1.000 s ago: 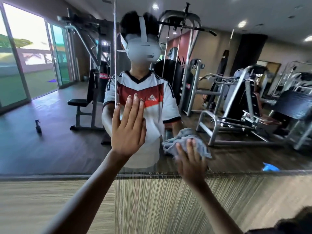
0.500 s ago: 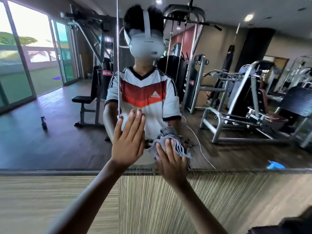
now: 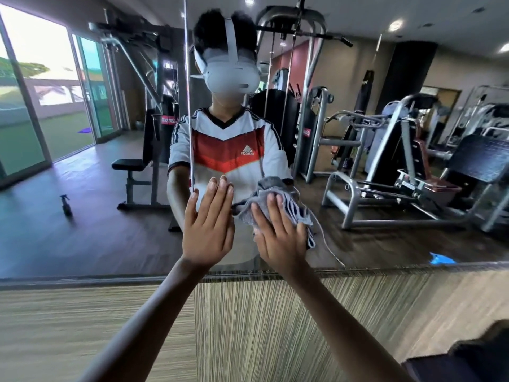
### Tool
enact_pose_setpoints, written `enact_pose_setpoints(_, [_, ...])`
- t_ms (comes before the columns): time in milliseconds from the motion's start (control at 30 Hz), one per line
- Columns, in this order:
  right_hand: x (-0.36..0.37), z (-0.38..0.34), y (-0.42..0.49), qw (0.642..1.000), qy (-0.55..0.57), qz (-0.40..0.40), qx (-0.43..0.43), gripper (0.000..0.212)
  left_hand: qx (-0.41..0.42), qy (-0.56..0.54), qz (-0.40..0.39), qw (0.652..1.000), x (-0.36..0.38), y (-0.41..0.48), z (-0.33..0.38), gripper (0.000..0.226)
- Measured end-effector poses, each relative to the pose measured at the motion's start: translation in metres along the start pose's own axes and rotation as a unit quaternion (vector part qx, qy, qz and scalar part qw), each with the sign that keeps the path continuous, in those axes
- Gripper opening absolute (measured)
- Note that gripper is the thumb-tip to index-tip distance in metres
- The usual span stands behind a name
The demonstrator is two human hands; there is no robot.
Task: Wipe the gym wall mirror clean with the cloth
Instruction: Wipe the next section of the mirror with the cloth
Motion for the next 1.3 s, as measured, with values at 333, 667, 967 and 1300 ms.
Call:
enact_pose_setpoints(333, [-0.023, 0.106, 0.027, 0.975, -0.022, 0.033, 0.217, 0.051, -0.023, 0.046, -0.022, 0.998, -0.006, 0.033, -0.006, 0.060])
enact_pose_setpoints(667, [-0.023, 0.022, 0.044, 0.979, -0.074, 0.002, -0.188, 0.048, -0.047, 0.037, 0.012, 0.998, -0.027, 0.104, -0.031, 0.056])
enact_pose_setpoints(967, [-0.071, 0.126, 0.216, 0.993, -0.075, 0.067, 0.069, 0.050, -0.032, 0.071, -0.001, 0.997, -0.042, 0.187, -0.042, 0.056])
enact_pose_setpoints(1300, [-0.059, 0.075, 0.180, 0.904, -0.135, 0.015, -0.406, 0.057, 0.004, 0.105, 0.005, 0.994, -0.068, 0.267, -0.066, 0.059])
Point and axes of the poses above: each hand's wrist, its own y-axis towards the middle knuckle, its own x-axis out of the palm, z = x × y, the point moved 10 cm from there along y, towards the middle knuckle, and after that the axes turned 5 degrees about -y, right-handed, at the moved point
